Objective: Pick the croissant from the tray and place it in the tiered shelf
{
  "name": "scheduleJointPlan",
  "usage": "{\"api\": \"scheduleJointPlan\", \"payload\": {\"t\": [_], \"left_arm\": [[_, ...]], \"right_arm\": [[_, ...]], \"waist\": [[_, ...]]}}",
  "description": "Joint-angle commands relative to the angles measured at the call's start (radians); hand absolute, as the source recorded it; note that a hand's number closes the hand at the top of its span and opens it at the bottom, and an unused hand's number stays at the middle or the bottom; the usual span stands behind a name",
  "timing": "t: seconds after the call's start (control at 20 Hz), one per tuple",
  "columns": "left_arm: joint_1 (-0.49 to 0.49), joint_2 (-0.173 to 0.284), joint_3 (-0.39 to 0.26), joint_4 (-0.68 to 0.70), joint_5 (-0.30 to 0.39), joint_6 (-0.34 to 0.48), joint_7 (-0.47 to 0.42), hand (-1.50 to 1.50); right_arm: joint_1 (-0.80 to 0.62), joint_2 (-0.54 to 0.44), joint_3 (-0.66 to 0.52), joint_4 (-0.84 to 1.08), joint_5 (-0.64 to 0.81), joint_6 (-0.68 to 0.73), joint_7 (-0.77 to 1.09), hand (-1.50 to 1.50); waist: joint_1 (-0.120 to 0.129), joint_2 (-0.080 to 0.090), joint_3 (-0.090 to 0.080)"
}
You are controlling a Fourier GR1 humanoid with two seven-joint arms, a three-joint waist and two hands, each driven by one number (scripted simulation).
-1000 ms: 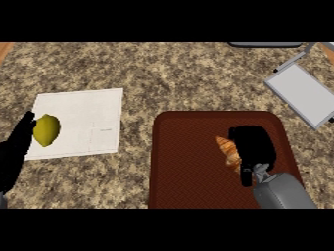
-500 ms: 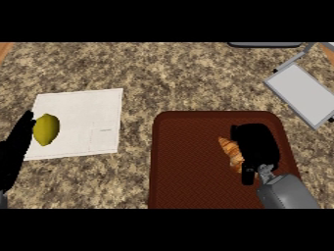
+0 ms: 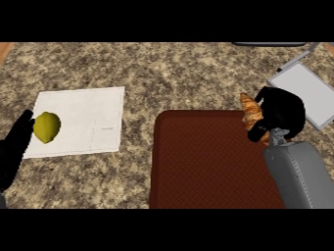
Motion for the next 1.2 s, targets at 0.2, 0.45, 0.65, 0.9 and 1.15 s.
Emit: {"api": "scheduleJointPlan", "payload": {"t": [0.2,0.45,0.65,0.9,1.15], "left_arm": [[0.002,-0.016,-0.001,-0.006,-0.009,0.01,0.019,0.0],[-0.001,-0.043,-0.017,0.025,-0.038,0.025,-0.002,0.0],[0.062,-0.025,-0.005,-0.051,-0.009,-0.014,0.018,0.0],[0.028,-0.009,0.029,0.0,-0.004,-0.031,-0.003,0.0],[0.015,-0.047,0.015,-0.014,-0.023,-0.006,0.002,0.0]], "right_arm": [[-0.262,0.036,-0.152,0.003,0.014,-0.019,0.253,1.5],[-0.374,0.063,-0.215,-0.084,-0.028,-0.018,0.337,1.5],[-0.402,0.064,-0.26,-0.216,-0.045,-0.02,0.381,1.5],[-0.445,0.043,-0.242,-0.367,-0.012,0.069,0.436,1.5],[-0.512,0.004,-0.274,-0.349,0.002,0.045,0.418,1.5]], "waist": [[-0.012,-0.007,-0.002],[-0.017,-0.008,-0.002],[-0.013,-0.012,-0.001],[-0.018,-0.009,-0.002],[-0.013,-0.007,-0.002]]}}
